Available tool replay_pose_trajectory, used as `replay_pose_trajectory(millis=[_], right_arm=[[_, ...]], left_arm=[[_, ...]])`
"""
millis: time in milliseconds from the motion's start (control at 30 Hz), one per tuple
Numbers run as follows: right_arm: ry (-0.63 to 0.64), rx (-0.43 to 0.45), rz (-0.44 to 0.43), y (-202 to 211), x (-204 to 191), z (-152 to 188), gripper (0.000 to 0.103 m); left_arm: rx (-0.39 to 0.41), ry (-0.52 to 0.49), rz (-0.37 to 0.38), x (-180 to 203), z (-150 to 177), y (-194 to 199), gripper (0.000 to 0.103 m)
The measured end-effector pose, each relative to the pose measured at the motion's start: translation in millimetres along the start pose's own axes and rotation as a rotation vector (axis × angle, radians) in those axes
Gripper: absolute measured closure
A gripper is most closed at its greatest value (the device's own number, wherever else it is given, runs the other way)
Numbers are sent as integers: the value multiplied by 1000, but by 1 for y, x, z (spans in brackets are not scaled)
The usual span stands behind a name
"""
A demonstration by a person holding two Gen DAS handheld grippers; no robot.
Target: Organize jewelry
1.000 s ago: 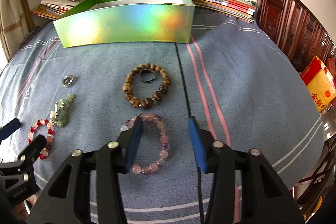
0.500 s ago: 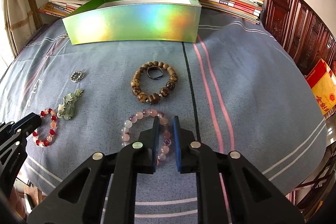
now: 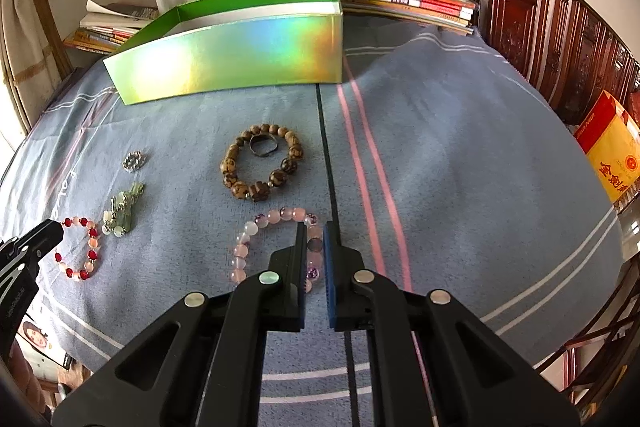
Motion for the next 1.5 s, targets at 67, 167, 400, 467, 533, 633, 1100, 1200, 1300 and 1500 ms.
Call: replay_pose_trajectory(millis=[67, 167, 400, 467, 533, 633, 1100, 1200, 1300, 1500], right_arm=[[-1, 13, 2, 4, 1, -4, 95], [-8, 44, -18, 16, 0, -15, 95], [12, 148, -49, 52, -4, -48, 97], [22, 169, -56, 59, -6, -56, 97], [25, 176, -57, 60, -5, -61, 97], [4, 160, -62, 54, 2, -61, 96], [49, -35, 24, -20, 23, -13, 90], [78, -38, 1, -19, 11, -12, 95], [85, -27, -4, -15, 5, -14, 95], [94, 28, -15, 7, -3, -24, 95]], left_arm=[[-5, 12, 10, -6, -5, -1, 95], [-5, 38, 59, -15, -19, 4, 95], [31, 38, 149, -22, -57, 28, 95], [31, 41, 170, -22, -65, 31, 95], [25, 49, 171, -24, -73, 31, 95], [18, 51, 163, -23, -75, 29, 95], [-64, 38, 170, -2, -42, -5, 95], [-69, 39, 170, -2, -38, -8, 95], [-71, 39, 173, -2, -36, -9, 95], [-53, 38, 171, -3, -37, -2, 95]])
Point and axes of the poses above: each gripper's, at about its wrist camera, not at the fingertips, and y roughly against the way its jaws point, x to its right, z to its underside, the point moved 10 cm from there along -y, roughly the way its jaws point, and after that the axes turned 6 degrees about -x, right-handed, at the moved point
